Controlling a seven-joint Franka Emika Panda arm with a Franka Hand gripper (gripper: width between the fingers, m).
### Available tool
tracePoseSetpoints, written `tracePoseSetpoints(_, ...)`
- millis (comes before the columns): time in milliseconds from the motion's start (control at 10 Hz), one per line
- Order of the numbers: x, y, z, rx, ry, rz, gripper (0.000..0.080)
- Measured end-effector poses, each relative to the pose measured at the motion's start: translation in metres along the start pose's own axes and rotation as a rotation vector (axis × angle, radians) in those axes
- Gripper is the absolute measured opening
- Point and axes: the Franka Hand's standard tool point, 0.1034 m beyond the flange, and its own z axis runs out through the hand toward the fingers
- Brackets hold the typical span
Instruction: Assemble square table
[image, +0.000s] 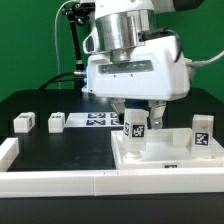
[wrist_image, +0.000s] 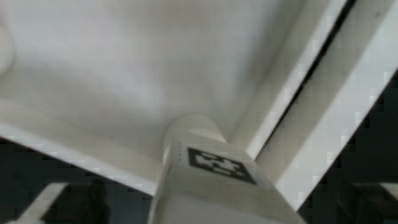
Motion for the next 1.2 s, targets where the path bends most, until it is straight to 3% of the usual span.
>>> tracePoseSetpoints(100,0.004,0.0033,-0.0008,0.011,0.006,-0.032,0.0647)
tracePoseSetpoints(500,0.0038,0.0037,0.0002,0.007,0.007,-0.287,0.0648)
tracePoseSetpoints(900,0.0037,0.001,-0.0018,-0.064,0.035,-0.758,0.0648)
tracePoseSetpoints(1200,-0.0027,-0.0029,-0.0002,-0.081,0.037,-0.954,0.0648)
